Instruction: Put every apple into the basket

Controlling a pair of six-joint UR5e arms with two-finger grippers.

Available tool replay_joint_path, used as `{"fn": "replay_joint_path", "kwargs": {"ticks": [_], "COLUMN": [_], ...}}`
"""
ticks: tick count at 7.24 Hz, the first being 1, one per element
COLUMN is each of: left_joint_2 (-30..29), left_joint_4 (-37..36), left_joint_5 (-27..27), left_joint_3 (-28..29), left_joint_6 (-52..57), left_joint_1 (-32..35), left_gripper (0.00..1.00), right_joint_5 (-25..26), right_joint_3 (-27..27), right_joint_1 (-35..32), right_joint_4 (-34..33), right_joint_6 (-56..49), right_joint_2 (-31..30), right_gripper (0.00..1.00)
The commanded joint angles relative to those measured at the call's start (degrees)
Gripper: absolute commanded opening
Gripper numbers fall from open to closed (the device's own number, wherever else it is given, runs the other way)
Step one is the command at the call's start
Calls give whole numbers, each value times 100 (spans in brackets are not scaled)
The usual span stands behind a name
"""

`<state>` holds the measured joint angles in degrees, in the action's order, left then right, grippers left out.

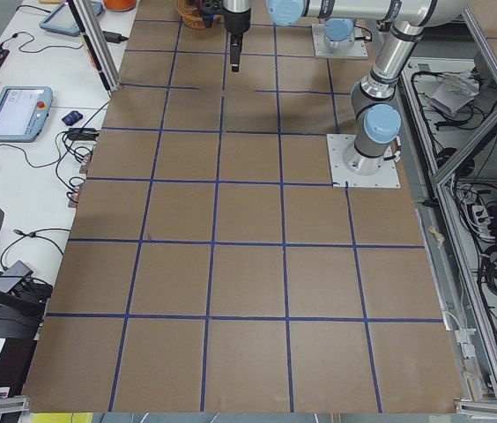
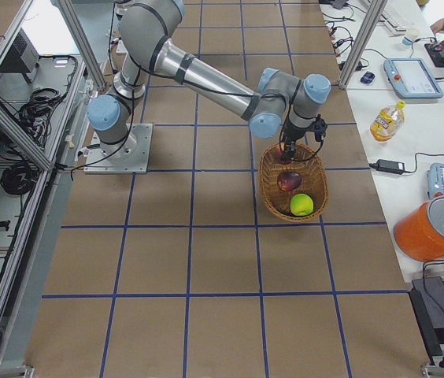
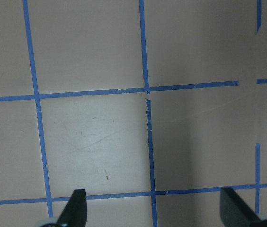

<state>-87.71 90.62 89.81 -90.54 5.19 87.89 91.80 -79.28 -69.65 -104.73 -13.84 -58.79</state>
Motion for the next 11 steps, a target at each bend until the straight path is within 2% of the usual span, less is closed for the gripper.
{"fn": "replay_joint_path", "kwargs": {"ticks": [1,2,3,4,5,8,10,11], "left_joint_2": [-1,-1,-27,-18,-27,-18,-27,-1], "left_joint_4": [8,8,-1,-1,-1,-1,8,43], "left_joint_5": [1,-8,-8,1,-8,1,10,10], "left_joint_3": [1,1,1,1,1,1,1,-7], "left_joint_6": [0,0,0,0,0,0,0,0], "left_joint_1": [0,0,0,0,0,0,0,0], "left_gripper": [100,100,100,100,100,100,100,100], "right_joint_5": [-22,-22,-31,-22,-13,-22,-118,-101], "right_joint_3": [-9,0,0,-9,-9,122,53,18], "right_joint_1": [13,13,13,13,13,13,-284,-634], "right_joint_4": [-144,-135,-109,-118,-100,197,767,1031], "right_joint_6": [187,241,267,154,197,206,311,712], "right_joint_2": [201,263,255,281,281,63,-830,-1296], "right_gripper": [0,0,8,45,99,100,100,100]}}
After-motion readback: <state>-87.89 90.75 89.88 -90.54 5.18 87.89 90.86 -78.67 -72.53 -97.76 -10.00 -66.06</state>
